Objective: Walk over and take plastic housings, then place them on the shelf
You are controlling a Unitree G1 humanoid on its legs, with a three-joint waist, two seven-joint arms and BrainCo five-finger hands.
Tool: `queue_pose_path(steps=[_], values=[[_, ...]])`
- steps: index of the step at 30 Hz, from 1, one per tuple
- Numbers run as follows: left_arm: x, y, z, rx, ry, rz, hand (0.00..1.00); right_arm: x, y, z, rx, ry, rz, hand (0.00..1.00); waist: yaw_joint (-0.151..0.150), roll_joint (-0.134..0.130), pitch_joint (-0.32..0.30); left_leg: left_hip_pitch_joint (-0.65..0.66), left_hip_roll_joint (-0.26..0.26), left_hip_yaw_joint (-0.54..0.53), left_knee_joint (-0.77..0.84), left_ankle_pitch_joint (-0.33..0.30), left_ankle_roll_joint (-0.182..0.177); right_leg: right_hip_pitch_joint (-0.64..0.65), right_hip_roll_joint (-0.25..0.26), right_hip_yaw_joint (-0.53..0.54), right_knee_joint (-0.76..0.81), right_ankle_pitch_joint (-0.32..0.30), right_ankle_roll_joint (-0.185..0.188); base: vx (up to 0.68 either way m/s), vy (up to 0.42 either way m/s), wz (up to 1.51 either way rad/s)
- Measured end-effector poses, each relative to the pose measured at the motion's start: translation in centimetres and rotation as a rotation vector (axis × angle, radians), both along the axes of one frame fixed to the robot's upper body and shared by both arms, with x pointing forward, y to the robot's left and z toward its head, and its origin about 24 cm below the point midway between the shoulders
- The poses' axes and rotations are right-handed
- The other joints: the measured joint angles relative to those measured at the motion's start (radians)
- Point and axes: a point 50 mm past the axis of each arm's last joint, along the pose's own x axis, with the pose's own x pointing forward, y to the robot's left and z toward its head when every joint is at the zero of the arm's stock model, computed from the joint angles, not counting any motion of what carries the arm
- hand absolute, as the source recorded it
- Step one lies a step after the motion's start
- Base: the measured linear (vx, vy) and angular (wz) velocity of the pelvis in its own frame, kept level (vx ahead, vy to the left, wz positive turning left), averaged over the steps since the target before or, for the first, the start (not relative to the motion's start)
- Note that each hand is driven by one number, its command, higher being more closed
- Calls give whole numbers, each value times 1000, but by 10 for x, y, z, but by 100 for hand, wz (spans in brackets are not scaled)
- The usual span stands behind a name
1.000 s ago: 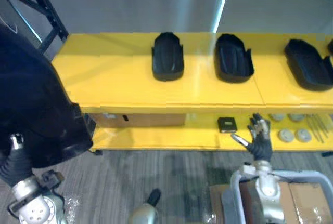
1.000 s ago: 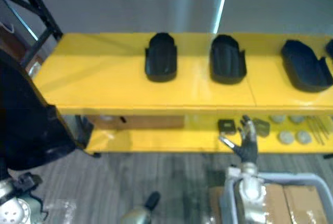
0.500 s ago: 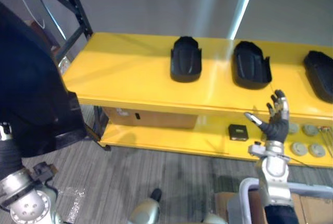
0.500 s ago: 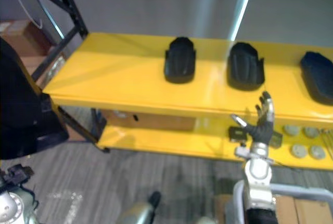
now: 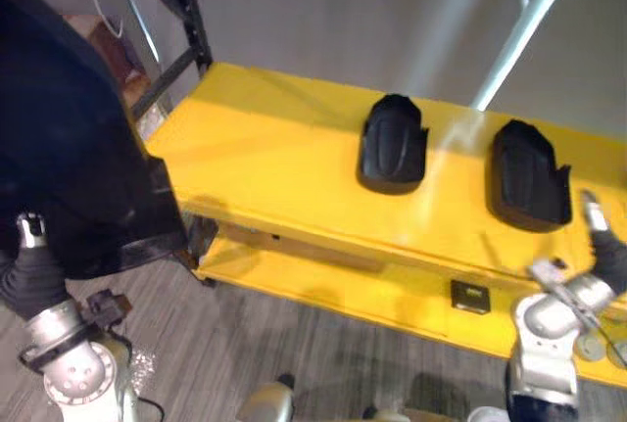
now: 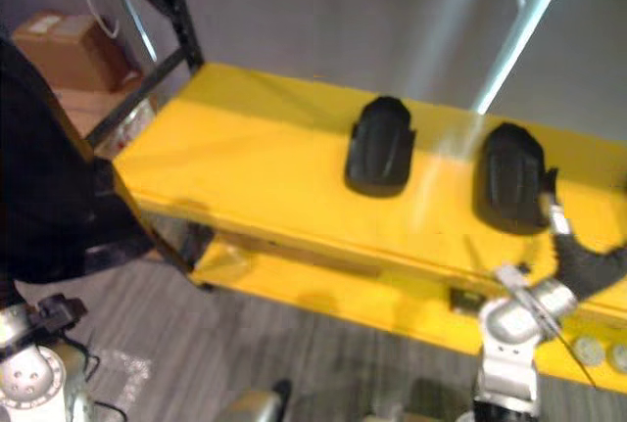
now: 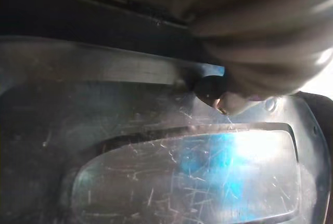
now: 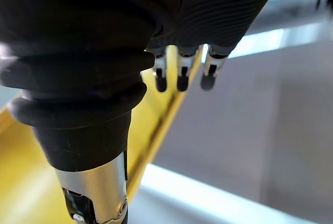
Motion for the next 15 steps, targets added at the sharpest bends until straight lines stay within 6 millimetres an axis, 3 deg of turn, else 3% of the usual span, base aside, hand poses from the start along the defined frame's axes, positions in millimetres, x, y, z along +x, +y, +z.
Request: queue_pose_path(steps=[3,5,7,11,13,15], values=[[-1,-5,-2,-22,-29,-20,100,-34,-20,-14,41,25,-185,0,-22,6,-25,42,34,179,-20,11,-1,71,0,-55,-24,-1,-2,166,-46,36],[-1,-7,-2,-24,-33,-38,100,-56,-17,-36,90,114,-239,0,-27,-6,-56,80,42,215,-49,16,7,95,5,-78,-20,-2,-3,158,-34,18],[-1,-8,-3,-21,-31,-40,100,-62,-10,-51,142,176,-205,0,-28,-11,-65,102,49,223,-62,16,7,102,10,-78,-6,-2,-3,136,-44,-4],[-3,-7,-4,-19,-14,-36,100,-60,5,-95,321,366,104,0,-40,-25,-71,155,50,245,-106,16,7,125,8,-78,4,-2,-3,44,-15,-11],[-3,-4,-4,-9,9,-30,100,-54,24,-128,425,521,347,0,-54,-29,-72,173,47,265,-135,16,6,124,3,-78,14,-11,-17,-1,15,-7],[-4,4,1,34,24,-17,100,-54,36,-157,517,654,449,0,-58,-30,-73,172,40,274,-145,17,5,112,-4,-78,17,-17,-27,-39,26,-14]])
